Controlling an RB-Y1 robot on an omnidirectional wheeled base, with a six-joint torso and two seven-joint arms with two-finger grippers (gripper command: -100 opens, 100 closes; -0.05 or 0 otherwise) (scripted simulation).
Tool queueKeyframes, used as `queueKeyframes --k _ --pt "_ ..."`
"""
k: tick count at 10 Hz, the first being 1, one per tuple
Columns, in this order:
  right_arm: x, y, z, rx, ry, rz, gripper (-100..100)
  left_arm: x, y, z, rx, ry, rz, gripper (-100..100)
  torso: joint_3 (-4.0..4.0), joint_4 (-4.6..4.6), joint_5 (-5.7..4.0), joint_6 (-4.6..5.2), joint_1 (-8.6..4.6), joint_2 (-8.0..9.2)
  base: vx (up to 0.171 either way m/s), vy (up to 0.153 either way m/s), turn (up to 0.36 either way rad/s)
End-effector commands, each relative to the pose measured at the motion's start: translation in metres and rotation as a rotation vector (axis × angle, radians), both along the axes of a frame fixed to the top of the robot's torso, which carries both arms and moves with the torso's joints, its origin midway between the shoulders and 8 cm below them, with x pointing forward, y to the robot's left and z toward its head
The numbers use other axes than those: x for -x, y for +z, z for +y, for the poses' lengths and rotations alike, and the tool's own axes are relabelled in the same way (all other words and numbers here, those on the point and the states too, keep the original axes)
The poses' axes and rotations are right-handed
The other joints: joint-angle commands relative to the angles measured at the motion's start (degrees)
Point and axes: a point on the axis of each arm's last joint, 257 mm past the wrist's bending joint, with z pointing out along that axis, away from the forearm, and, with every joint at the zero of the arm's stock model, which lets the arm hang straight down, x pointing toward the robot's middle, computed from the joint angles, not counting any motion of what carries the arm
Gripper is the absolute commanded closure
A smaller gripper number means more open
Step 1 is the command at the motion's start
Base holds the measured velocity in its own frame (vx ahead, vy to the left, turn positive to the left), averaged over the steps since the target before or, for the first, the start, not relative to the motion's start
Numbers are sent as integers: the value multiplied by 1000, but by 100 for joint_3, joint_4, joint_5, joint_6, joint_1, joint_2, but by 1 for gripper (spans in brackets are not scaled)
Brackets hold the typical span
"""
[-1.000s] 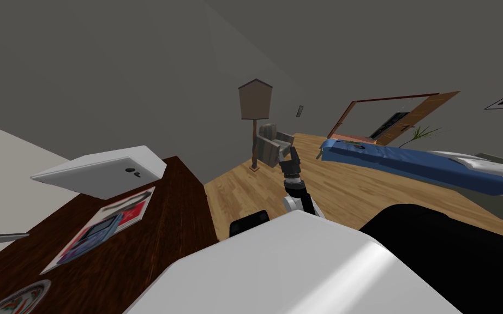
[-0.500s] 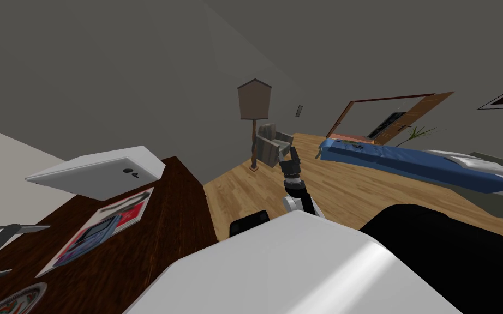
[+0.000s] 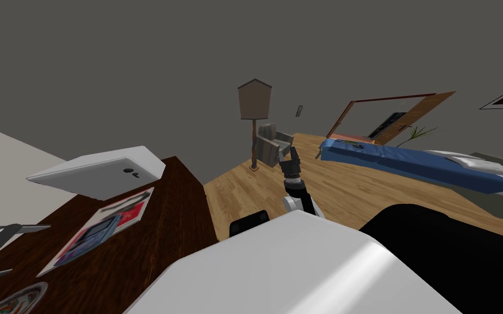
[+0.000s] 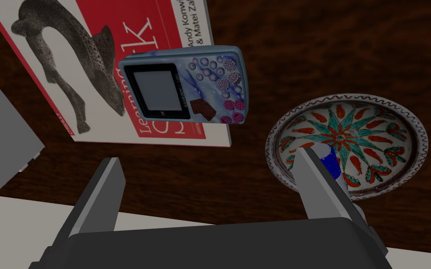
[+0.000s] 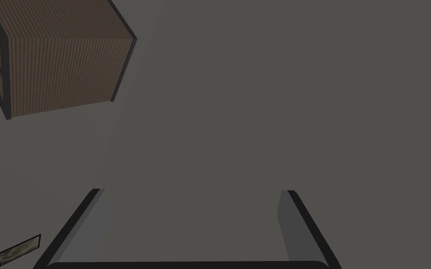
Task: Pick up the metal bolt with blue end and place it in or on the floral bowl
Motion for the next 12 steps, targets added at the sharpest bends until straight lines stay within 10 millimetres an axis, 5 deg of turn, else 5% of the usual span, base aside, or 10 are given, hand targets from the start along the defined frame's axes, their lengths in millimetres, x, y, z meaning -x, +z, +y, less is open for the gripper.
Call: queueKeyframes --k 1,5,7,8,12 --pt "0 0 0 0 0 0 0 0 0 0 0 0 0 -100 0 0 0 0 0 0 -9 -5 -30" --pt "0 0 0 0 0 0 0 4 45 -8 8 -15 -4 -100 -3 -1 -2 -3 0 -7 20 6 35" --pt "0 0 0 0 0 0 0 4 45 -8 7 -14 -5 -100 -3 -1 0 -1 1 -4 4 2 9" --pt "0 0 0 0 0 0 0 5 45 -8 7 -15 -4 0 -2 -1 1 -1 1 -3 0 0 0" --pt "0 0 0 0 0 0 0 5 45 -8 7 -15 -4 0 -1 0 1 -1 1 -1 0 0 0"
